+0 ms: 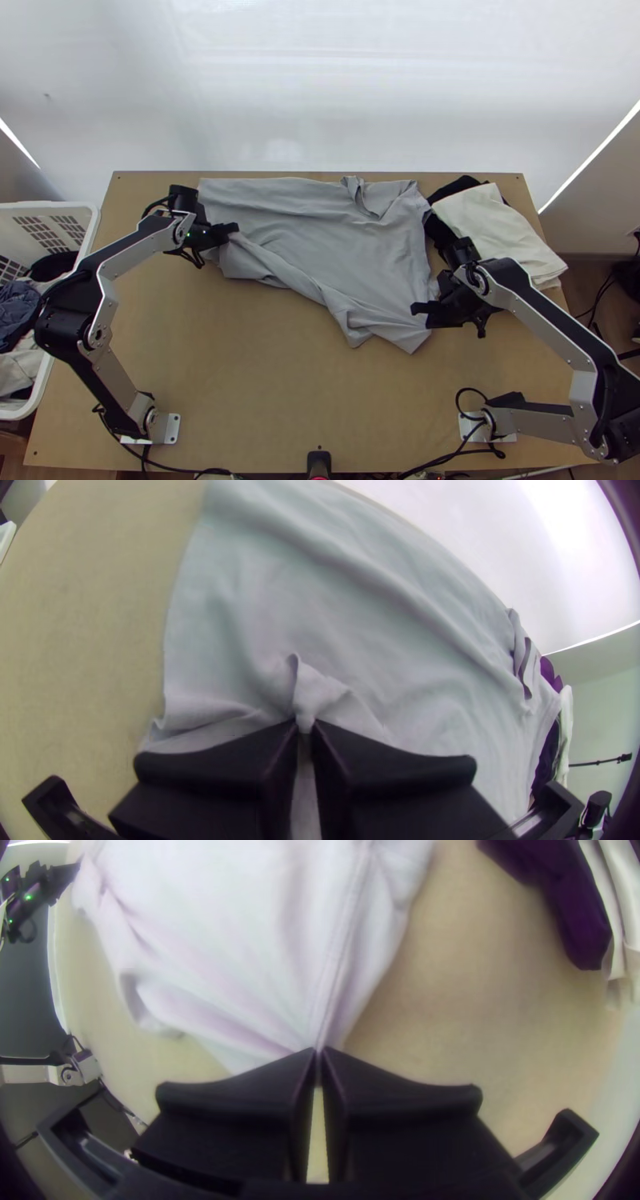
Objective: Fold the t-shirt
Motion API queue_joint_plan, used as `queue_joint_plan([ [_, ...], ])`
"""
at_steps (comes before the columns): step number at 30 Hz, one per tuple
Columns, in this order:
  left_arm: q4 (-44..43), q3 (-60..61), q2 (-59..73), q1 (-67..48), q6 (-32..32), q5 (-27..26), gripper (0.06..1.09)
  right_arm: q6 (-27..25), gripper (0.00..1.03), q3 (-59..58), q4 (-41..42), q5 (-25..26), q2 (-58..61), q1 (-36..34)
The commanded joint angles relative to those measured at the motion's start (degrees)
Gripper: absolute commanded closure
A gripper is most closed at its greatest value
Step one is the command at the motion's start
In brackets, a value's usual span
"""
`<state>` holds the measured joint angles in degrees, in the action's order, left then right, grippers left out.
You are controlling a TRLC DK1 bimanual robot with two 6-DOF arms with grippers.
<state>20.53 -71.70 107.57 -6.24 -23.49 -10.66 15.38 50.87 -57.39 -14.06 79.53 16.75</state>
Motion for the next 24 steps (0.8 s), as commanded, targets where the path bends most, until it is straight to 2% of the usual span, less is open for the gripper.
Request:
queue_joint_plan([
  [1, -0.7, -0.1, -0.6, 0.7, -0.5, 2.1, 1.05, 0.1, 1.0, -0.3, 0.0, 0.0, -0.2, 0.3],
  [6, 3.0, 0.7, -6.1, 2.7, 0.6, 2.6, 1.05, 0.0, 1.0, 0.0, 0.0, 0.0, -0.3, -0.2],
  [10, 9.3, 2.4, -16.6, 6.2, 1.2, 2.6, 1.05, -0.4, 1.0, 0.3, 0.0, 0.0, -0.4, -2.1],
  [16, 18.1, 7.3, -28.3, 8.4, 7.8, 3.7, 1.05, -1.1, 1.0, 2.4, 0.0, 0.0, 0.2, -4.2],
  [22, 20.0, 9.7, -32.3, 8.8, 9.5, 4.4, 1.05, -1.0, 1.0, 3.8, -0.1, -0.1, 0.5, -3.8],
  [23, 19.5, 10.7, -32.4, 8.3, 9.6, 4.5, 1.01, -1.0, 1.0, 3.7, -0.1, -0.1, 0.5, -3.7],
  [24, 19.2, 11.5, -32.2, 8.0, 9.5, 4.4, 0.93, -1.1, 1.0, 3.7, -0.1, -0.1, 0.5, -3.7],
])
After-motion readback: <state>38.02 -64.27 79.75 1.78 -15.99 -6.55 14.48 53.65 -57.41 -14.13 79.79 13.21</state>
